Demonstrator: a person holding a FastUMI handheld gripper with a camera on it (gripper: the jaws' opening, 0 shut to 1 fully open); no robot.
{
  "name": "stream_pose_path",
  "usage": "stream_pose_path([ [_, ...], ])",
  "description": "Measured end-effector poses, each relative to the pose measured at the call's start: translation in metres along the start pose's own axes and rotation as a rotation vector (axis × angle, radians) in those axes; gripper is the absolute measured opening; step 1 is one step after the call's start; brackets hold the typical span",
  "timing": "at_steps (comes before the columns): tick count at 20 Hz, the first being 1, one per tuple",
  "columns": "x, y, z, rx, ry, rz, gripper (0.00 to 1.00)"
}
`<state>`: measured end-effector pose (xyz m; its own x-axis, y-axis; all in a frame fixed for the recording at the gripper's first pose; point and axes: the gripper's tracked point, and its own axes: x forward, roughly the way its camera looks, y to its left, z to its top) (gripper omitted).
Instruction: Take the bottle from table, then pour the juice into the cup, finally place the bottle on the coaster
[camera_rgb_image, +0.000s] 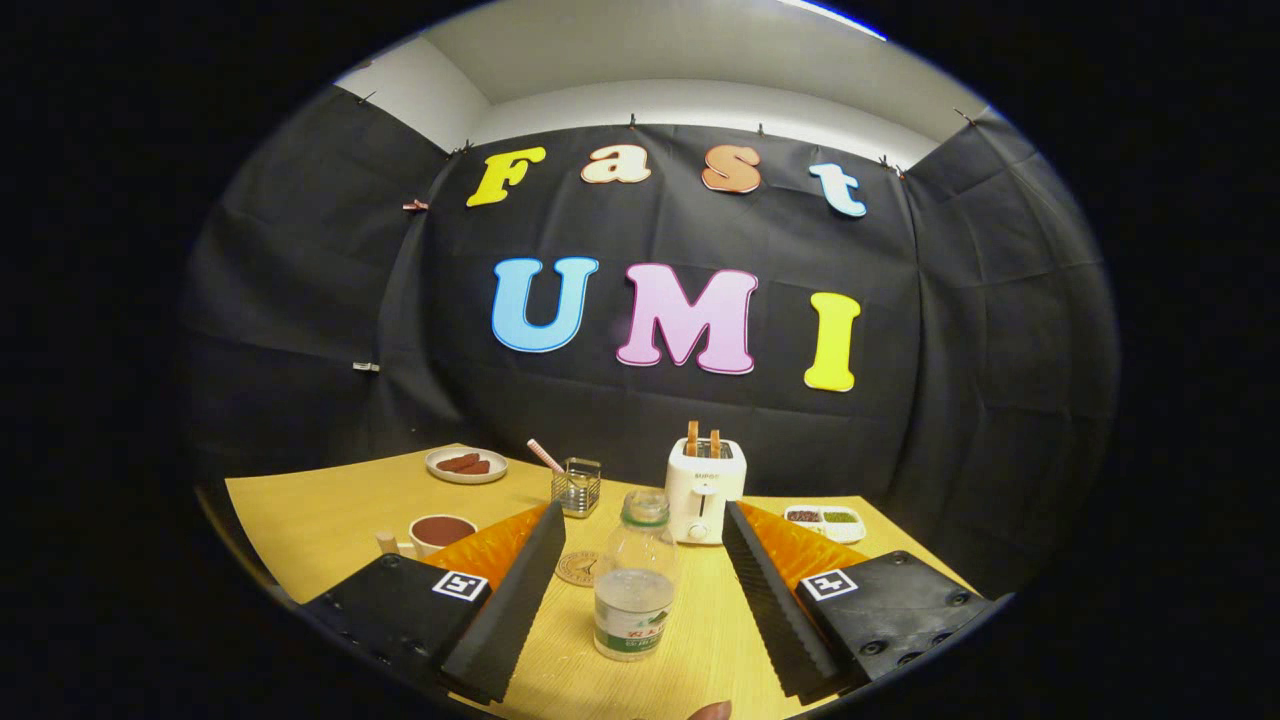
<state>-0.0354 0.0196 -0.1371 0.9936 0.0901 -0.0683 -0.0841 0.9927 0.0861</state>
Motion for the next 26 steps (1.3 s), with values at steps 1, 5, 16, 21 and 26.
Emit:
stream_pose_path([
  [1,0.002,0.0,-0.011,0.005,0.012,0.004,0.97],
  [5,0.02,-0.005,-0.051,0.051,0.048,-0.011,0.97],
  [16,0.065,-0.005,-0.108,0.03,0.088,-0.02,0.97],
  [21,0.08,-0.007,-0.115,0.026,0.135,-0.031,0.77],
  [26,0.083,-0.012,-0.087,-0.108,0.136,-0.051,0.74],
])
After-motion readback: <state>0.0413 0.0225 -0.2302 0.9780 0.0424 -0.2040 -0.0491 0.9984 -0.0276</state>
